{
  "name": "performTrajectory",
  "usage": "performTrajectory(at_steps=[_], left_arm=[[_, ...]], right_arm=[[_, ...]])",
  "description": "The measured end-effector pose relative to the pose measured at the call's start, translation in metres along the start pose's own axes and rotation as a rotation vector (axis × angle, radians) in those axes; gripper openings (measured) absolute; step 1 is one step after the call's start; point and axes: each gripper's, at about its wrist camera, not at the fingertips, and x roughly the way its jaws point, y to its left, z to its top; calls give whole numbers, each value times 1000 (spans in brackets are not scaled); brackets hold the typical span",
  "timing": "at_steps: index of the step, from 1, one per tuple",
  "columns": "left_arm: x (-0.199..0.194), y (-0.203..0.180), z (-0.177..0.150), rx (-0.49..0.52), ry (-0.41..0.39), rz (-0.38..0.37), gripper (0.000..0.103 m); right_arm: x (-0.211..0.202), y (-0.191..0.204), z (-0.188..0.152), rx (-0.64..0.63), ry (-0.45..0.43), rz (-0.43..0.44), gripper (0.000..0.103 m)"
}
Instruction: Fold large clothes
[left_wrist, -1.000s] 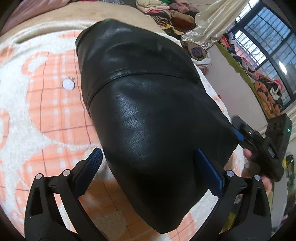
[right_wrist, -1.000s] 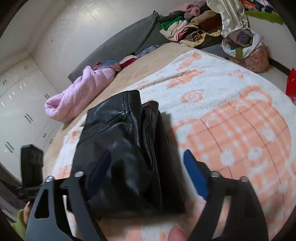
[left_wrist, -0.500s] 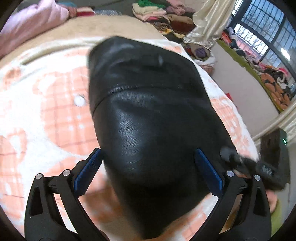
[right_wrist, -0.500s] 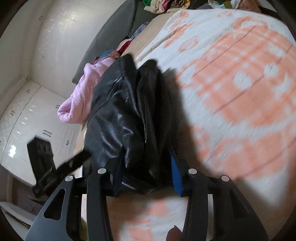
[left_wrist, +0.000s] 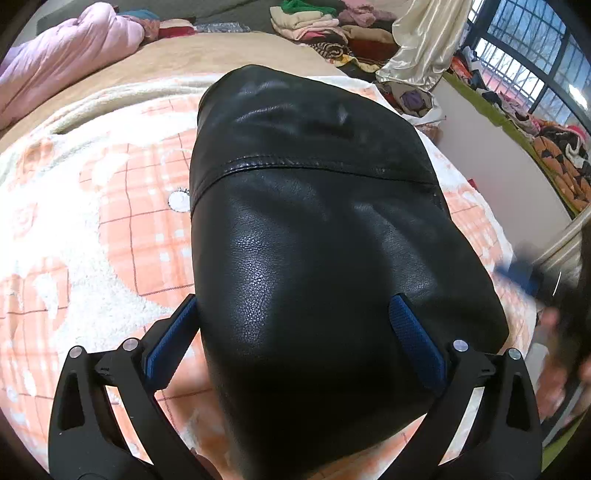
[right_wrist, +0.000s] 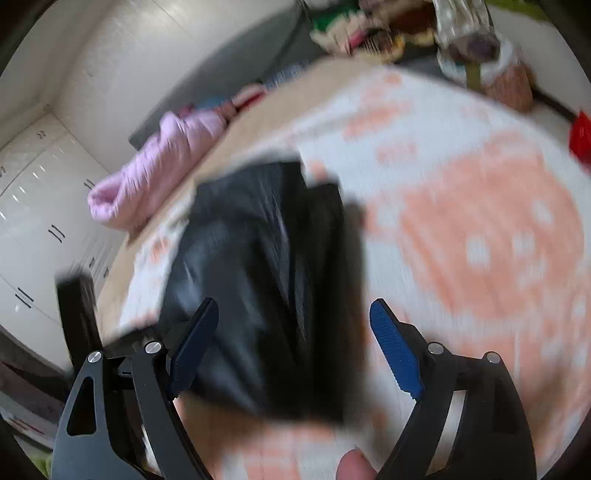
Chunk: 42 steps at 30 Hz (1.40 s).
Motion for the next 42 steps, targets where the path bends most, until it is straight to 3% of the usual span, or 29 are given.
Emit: performTrajectory(at_steps=[2, 3, 4, 8, 9, 10, 13, 16, 18, 20, 23, 26, 30, 35, 42], left_arm=[[0, 0, -2, 3, -3, 1, 93], [1, 0, -2, 4, -3, 1, 93], [0, 0, -3, 4, -2, 0, 93], [-1, -4, -3, 18, 6, 7, 93], [-1, -6, -3, 33, 6, 14, 94], [-1, -8, -5, 41, 6, 17, 94], [-5, -8, -4, 54, 14, 9, 94], [-34, -6, 4, 55, -81, 68, 91], [-55, -10, 13, 27, -132, -3, 91], [-52, -27, 16, 46, -97, -88, 91], [-25, -53, 9, 132, -19, -42, 91], [-6, -68, -5, 203, -13, 13, 91], [-1, -81, -13, 272, -24, 28, 91], [0, -77, -12, 255, -19, -21, 91], [-2, -76, -9, 226, -18, -41, 91]], right_arm=[[4, 7, 27, -11, -65, -12, 83], [13, 11, 40, -28, -65, -6, 78], [24, 16, 51, -45, -55, -20, 71], [76, 19, 72, -93, 40, -161, 60], [88, 22, 73, -98, 61, -167, 52], [98, 20, 73, -102, 88, -159, 31], [99, 22, 65, -128, 71, -112, 14], [83, 23, 66, -145, 20, -35, 12], [75, 25, 68, -156, 5, -5, 11], [68, 29, 71, -167, -3, 30, 10], [54, 38, 77, -194, -30, 67, 9], [47, 30, 85, -153, -33, 81, 9], [66, -3, 83, -87, 6, 19, 9], [97, -41, 66, 11, 65, -19, 16], [111, -47, 56, 51, 68, -33, 21]])
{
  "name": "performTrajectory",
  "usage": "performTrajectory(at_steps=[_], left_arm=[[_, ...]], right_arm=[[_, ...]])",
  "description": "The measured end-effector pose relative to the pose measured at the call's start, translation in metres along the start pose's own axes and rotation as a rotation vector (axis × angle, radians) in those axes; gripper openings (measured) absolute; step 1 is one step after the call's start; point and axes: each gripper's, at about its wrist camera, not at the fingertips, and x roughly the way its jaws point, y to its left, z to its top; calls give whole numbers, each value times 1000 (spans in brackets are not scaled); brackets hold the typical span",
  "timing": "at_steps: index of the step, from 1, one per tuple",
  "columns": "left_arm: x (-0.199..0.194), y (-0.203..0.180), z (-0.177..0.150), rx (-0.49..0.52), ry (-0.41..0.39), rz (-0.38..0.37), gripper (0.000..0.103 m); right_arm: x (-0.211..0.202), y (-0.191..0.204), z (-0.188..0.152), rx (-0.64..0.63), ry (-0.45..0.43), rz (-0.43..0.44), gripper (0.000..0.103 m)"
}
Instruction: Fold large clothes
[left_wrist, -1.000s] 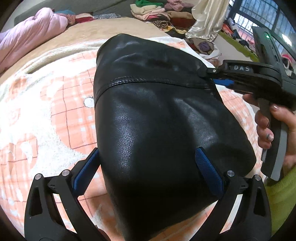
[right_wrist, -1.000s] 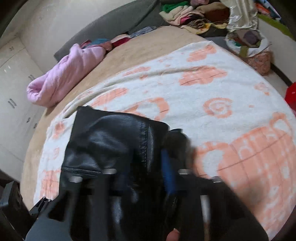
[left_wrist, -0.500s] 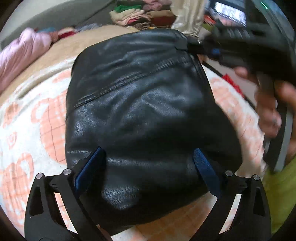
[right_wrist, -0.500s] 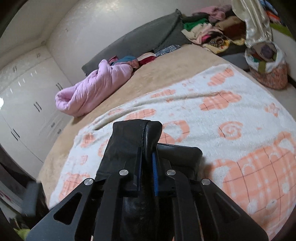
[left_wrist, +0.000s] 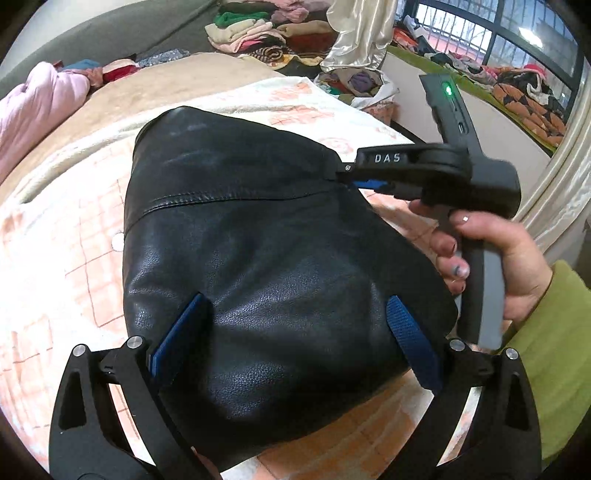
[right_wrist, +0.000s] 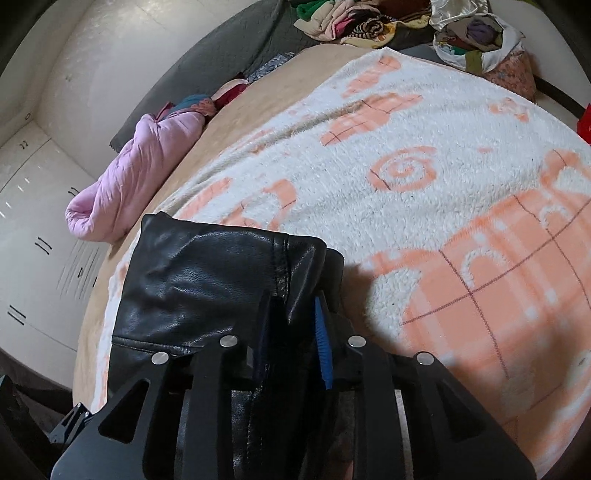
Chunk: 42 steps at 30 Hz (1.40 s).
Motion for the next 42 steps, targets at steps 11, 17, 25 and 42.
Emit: performTrajectory(at_steps=[11, 17, 25, 42], left_arm=[[-4, 9, 0, -19, -5, 2, 91], [-10, 14, -2, -59, -15, -21, 91], [-25, 18, -11, -103, -35, -47, 91], [-15, 101, -26, -391, 26, -141, 93]], right_arm=[[-39, 20, -18, -49, -48, 4, 40], [-66, 22, -49, -81, -54, -10, 43], [-90, 16, -78, -47, -66, 27, 42], [-83, 11, -91, 36, -3, 97, 62]])
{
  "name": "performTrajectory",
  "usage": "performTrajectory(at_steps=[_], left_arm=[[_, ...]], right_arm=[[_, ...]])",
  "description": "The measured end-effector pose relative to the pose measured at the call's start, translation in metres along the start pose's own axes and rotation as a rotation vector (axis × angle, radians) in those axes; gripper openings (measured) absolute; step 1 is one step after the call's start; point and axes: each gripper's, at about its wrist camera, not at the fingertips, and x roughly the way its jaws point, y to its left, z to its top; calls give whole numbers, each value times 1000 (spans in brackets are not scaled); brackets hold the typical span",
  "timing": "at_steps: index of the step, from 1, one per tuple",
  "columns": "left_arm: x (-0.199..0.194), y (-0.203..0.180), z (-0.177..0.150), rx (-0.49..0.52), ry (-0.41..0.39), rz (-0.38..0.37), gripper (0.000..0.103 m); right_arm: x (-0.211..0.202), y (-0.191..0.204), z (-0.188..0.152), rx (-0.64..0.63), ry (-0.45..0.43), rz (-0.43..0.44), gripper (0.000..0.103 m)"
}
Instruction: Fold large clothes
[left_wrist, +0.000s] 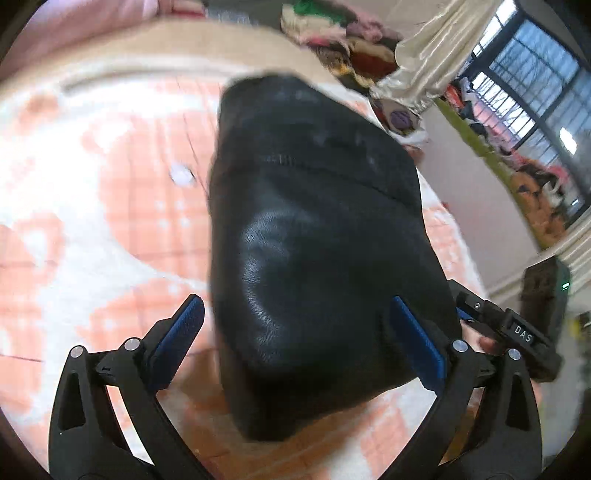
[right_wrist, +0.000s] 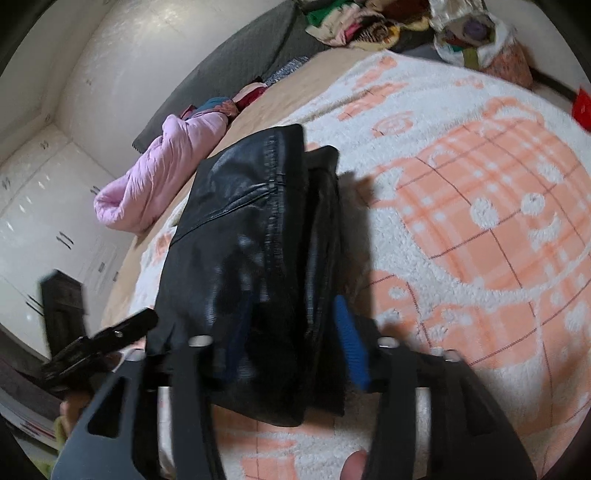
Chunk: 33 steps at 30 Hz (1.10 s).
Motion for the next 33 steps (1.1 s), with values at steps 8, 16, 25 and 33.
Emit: performTrajectory(at_steps=[8, 16, 25, 33], left_arm=[[37, 28, 5, -139, 124, -156, 95], [26, 28, -2, -115, 69, -128, 83], [8, 57, 19, -160, 23, -49, 81], [3, 59, 17, -140, 18, -41, 82]], right_arm=[[26, -20, 4, 105, 119, 135, 77], [53, 5, 10, -18, 158, 126, 57], [88, 47, 24, -123, 134, 108, 52], [87, 42, 21, -96, 113, 95, 58]])
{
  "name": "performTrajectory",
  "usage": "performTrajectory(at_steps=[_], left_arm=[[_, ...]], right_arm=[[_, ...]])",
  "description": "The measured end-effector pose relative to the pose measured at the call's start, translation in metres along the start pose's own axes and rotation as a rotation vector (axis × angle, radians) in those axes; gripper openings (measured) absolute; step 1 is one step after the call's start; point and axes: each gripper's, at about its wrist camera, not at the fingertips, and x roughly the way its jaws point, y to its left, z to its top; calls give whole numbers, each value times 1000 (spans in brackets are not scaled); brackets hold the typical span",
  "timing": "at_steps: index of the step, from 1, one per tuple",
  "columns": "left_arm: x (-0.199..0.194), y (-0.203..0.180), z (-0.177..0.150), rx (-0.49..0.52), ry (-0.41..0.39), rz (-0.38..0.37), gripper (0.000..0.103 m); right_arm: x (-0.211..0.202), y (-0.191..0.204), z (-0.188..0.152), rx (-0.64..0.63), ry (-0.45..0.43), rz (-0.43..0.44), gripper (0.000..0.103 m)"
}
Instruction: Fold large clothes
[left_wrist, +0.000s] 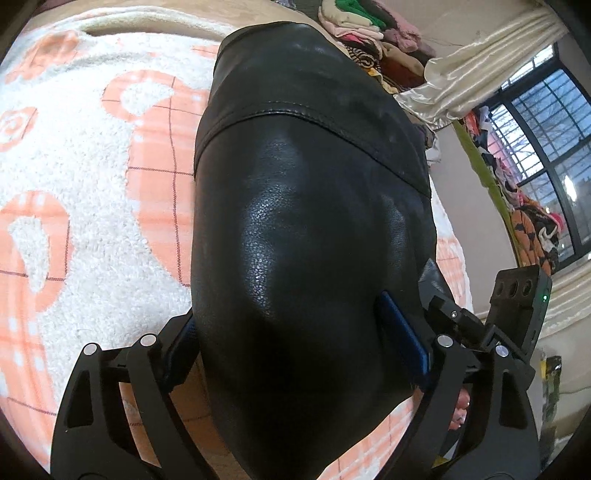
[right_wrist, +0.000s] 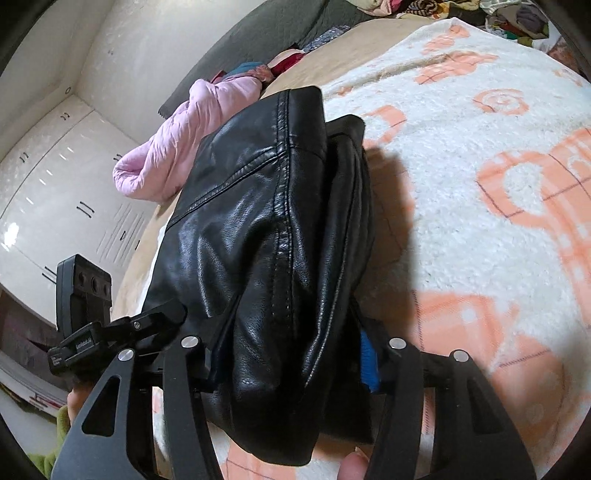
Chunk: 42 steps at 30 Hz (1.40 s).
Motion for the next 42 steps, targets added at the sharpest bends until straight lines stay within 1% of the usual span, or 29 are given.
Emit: performTrajectory(at_steps=[1, 3, 5, 9, 11, 13, 16, 17, 21, 28, 30, 34, 36, 39, 42], left_arm=[[-2, 3, -1, 3, -1, 2, 82], [-1, 1, 2, 4, 0, 5, 82], [0, 0, 3, 0, 0, 4, 83], [-3, 2, 2, -3, -2, 2, 85], [-6, 3, 0, 7, -7, 12, 86], [-12, 0, -1, 30, -16, 33, 89], [-23, -7, -6, 64, -37, 58, 90], [-27, -7, -9, 73, -45, 64, 93], [-49, -18, -27, 137, -98, 98, 93], [-73, -35, -70, 228, -181, 186, 94], [-76, -40, -80, 226, -191, 204, 94], [-80, -39, -98, 222, -198, 199, 94], [-82, -39, -106, 221, -209, 209, 94], [-85, -39, -113, 225, -215, 233, 94], [-88, -36, -119, 212, -224, 231, 94]], right_arm=[[-3, -2, -1, 10, -3, -12, 64], [-9, -3, -2, 7, -12, -27, 65], [-16, -1, -5, -9, -21, -45, 68], [-17, 12, -7, -47, -30, -79, 75], [-21, 18, -9, -67, -42, -95, 78], [-26, 22, -11, -75, -50, -114, 88], [-37, 28, -16, -96, -75, -140, 94], [-43, 31, -19, -108, -87, -156, 95], [-65, 42, -39, -150, -146, -194, 99], [-94, 63, -79, -239, -230, -274, 99], [-100, 70, -90, -264, -250, -298, 99], [-107, 76, -109, -302, -267, -353, 99], [-109, 77, -116, -327, -270, -377, 99], [-109, 82, -126, -357, -264, -395, 99], [-108, 84, -132, -368, -257, -387, 99]])
